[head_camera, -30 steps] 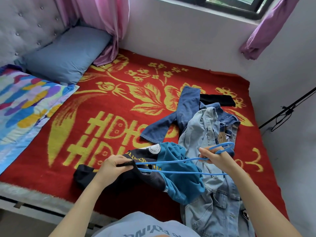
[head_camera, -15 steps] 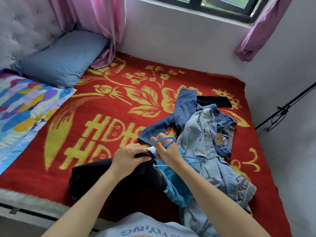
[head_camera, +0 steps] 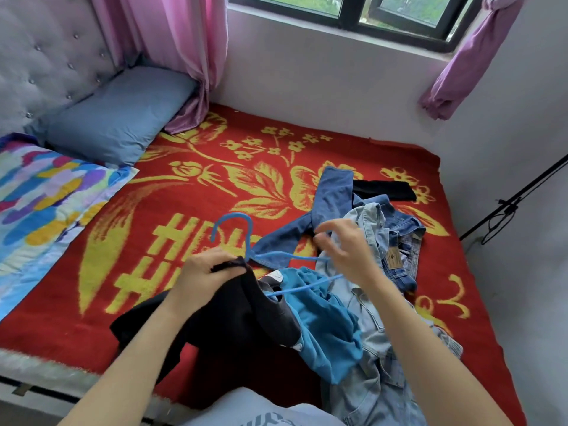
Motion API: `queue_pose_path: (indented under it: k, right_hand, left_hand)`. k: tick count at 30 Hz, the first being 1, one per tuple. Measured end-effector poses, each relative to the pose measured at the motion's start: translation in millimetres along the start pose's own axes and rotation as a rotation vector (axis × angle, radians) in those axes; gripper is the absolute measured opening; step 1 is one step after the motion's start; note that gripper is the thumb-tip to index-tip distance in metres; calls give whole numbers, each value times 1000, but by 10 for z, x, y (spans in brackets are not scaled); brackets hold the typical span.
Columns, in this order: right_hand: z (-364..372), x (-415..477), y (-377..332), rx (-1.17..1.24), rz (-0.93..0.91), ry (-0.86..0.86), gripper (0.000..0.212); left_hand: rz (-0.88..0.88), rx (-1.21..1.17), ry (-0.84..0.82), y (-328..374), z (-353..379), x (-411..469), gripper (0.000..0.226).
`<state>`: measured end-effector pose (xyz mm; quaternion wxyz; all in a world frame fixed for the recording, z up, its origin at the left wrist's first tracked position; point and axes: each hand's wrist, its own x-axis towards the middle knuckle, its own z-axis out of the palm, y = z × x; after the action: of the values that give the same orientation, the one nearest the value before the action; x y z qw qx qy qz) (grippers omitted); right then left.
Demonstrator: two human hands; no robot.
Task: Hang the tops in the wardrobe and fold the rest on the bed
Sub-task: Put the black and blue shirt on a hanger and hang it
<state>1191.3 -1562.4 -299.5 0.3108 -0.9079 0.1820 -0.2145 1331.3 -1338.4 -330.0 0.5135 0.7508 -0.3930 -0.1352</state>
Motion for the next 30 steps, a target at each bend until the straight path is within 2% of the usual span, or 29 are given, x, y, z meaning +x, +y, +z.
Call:
queue_pose_path:
  k: [2,4,5,7,10,12,14,16,18,21,23,25,27,29,30]
  right_hand:
    - [-222,-13,305,70,226,245,48]
    - [-314,-74,673,109,621,370,42]
    - [-304,-123,828,98,798,363,36]
    - [-151,-236,983,137,921,203,22]
    - [189,-294,801,238,729,-44,16]
    - [383,-287,537,288,529,-137,28]
    - [553,-250,367,219,336,-222,39]
    - [667,-217,299,136,234,-330,42]
    - [728,-221,320,-42,162,-456,40]
    - [665,-244,467,-473,105,-639,41]
    - [451,-243,562,-604,143,-613,39]
    - [112,-220,627,-673,48,-418,39]
    - [-215,-199,693,-716,-145,-210,56]
    - [-457,-236,758,-740,-263,-176,68]
    - [-538,-257,763,-727,-298,-161,67]
  left_hand:
    - [1,-40,79,31,-140,26,64]
    - [29,-44,115,121,-216,51,65]
    - [49,-47,115,175,-234,65,64]
    - [97,-60,108,304,-248,92,55]
    - [162,-131,48,522,-215,124,17]
    - [186,-166,26,612,-200,130,12]
    - [222,-161,26,675,-215,139,12]
    - [243,-163,36,701,-260,139,12]
    - [253,-169,53,707,-319,105,12]
    - [247,-154,82,706,-426,50,14]
    - [232,-103,137,615,-513,33,38]
    - [161,-64,193,476,-602,-15,58]
    - [108,-32,194,351,-669,-60,62]
    - [136,15,180,195,-696,-90,55]
    - [192,47,173,173,-683,-83,42]
